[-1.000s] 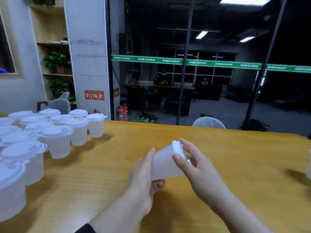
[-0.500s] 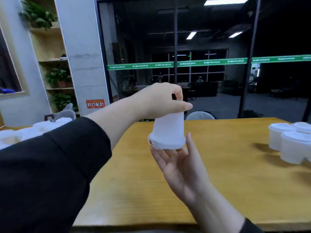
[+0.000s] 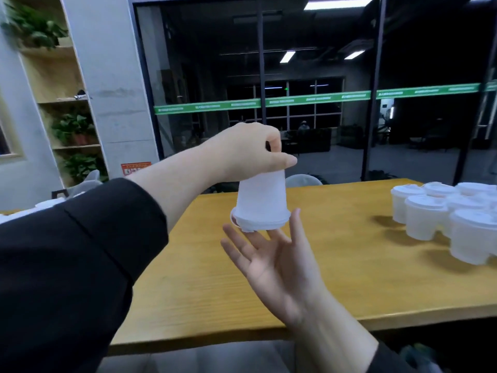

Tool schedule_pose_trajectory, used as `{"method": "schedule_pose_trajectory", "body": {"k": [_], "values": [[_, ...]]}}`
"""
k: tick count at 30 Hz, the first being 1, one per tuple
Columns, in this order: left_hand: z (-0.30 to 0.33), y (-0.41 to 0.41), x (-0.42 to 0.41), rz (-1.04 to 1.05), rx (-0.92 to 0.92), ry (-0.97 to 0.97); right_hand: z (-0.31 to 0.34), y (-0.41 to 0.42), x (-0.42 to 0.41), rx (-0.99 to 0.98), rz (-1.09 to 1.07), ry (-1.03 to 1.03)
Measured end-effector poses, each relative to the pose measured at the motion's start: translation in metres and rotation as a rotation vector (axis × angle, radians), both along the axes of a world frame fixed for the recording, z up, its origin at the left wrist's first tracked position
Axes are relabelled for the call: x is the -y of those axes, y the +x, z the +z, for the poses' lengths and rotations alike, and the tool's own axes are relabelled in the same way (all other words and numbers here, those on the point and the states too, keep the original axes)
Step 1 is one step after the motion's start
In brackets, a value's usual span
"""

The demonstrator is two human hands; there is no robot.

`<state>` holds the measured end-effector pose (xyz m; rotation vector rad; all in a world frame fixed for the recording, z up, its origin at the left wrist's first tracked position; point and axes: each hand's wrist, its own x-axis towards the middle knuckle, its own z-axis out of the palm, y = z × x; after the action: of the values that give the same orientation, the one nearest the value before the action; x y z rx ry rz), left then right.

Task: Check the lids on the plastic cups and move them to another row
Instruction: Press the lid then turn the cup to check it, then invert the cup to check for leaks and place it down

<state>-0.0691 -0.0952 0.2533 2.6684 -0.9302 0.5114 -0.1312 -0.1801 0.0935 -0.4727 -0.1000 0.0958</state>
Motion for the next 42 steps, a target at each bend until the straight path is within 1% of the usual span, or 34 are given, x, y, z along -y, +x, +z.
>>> {"method": "schedule_pose_trajectory", "body": {"k": [3, 6, 8, 10, 12, 17, 20, 23, 25, 28, 32, 35, 39, 42], "values": [[-0.023, 0.005, 0.005, -0.009, -0.016, -0.213, 0.000, 0.000, 0.016, -0.025, 0.002, -0.021], [-0.061, 0.010, 0.014, -0.057, -0.031, -0.487, 0.001, 0.005, 0.047, -0.061, -0.121, -0.079], [-0.087, 0.011, 0.030, -0.106, -0.118, -0.647, -0.001, 0.008, 0.077, -0.081, -0.247, -0.149], [-0.115, 0.012, 0.050, -0.142, -0.252, -0.751, -0.003, 0.009, 0.109, -0.090, -0.365, -0.246], [-0.141, 0.014, 0.075, -0.172, -0.387, -0.789, -0.006, 0.008, 0.142, -0.111, -0.477, -0.405], [-0.184, 0.016, 0.145, -0.213, -0.631, -0.785, -0.016, 0.002, 0.216, -0.123, -0.726, -0.973], [-0.195, 0.012, 0.179, -0.225, -0.911, -0.913, -0.028, 0.004, 0.243, -0.097, -0.778, -1.242], [-0.203, 0.017, 0.206, -0.201, -1.155, -1.026, -0.040, 0.017, 0.262, -0.101, -0.776, -1.400], [-0.209, 0.027, 0.217, -0.178, -1.270, -1.088, -0.049, 0.030, 0.272, -0.125, -0.766, -1.437], [-0.217, 0.049, 0.231, -0.151, -1.363, -1.134, -0.061, 0.051, 0.281, -0.153, -0.785, -1.426], [-0.217, 0.071, 0.250, -0.101, -1.402, -1.136, -0.078, 0.077, 0.291, -0.204, -0.942, -1.318], [-0.209, 0.087, 0.267, -0.051, -1.407, -1.144, -0.084, 0.095, 0.296, -0.321, -1.019, -1.286], [-0.198, 0.110, 0.287, -0.035, -1.412, -1.181, -0.079, 0.117, 0.308, -0.408, -0.948, -1.128], [-0.197, 0.132, 0.302, -0.017, -1.397, -1.196, -0.075, 0.130, 0.318, -0.404, -0.882, -1.104]]}}
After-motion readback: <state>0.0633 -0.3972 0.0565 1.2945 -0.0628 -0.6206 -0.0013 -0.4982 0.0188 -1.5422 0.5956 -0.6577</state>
